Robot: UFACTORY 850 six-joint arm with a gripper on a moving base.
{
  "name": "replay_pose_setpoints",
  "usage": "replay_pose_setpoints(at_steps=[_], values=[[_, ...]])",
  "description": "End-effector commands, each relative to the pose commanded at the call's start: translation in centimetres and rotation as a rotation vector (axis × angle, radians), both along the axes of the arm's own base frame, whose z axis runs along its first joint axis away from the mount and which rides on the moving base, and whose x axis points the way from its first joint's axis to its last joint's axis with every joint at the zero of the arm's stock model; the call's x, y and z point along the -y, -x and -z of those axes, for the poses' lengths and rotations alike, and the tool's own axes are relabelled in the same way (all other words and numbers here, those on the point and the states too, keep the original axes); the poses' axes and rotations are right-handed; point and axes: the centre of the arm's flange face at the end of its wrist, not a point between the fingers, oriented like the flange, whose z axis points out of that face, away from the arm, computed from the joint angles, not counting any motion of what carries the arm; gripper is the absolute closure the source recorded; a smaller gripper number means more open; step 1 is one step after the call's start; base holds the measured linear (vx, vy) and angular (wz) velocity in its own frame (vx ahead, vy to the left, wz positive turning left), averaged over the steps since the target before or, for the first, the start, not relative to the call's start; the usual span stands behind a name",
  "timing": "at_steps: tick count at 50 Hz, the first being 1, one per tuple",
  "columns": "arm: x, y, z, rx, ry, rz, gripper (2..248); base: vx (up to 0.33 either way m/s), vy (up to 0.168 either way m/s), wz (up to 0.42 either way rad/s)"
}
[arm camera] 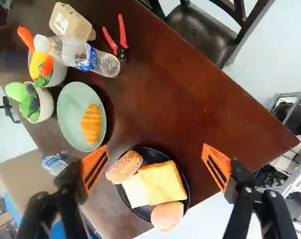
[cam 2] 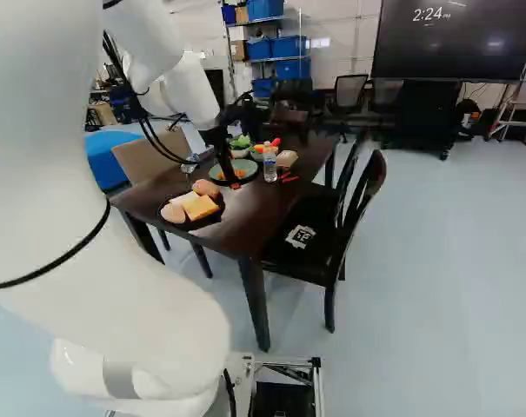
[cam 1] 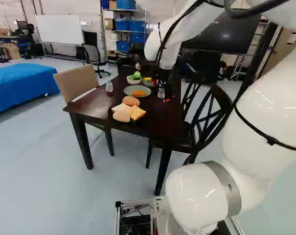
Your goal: Move the croissant to the empty plate
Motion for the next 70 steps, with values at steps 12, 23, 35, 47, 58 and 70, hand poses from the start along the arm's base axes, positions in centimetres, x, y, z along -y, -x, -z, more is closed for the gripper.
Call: replay_pose_setpoints(at_steps=[12,23,35,47,58,70], values=[[0.0,0.0,0.0,0.0,0.0,0.0,3,-0.064,-0.006,-0.005],[0.0,0.0,0.0,0.0,0.0,0.0,3,-0.136,-0.039,0.022],[0.0,0.0,0.0,0.0,0.0,0.0,3,-0.147,-0.043,0.023],[0.0,0.0,0.0,0.0,0.0,0.0,3,-0.142,-0.04,0.021],[0.0,0.0,0.0,0.0,0.0,0.0,3,-0.134,-0.042,0.02],[0.0,0.0,0.0,0.0,0.0,0.0,3,-0.056,-0.016,0.004]])
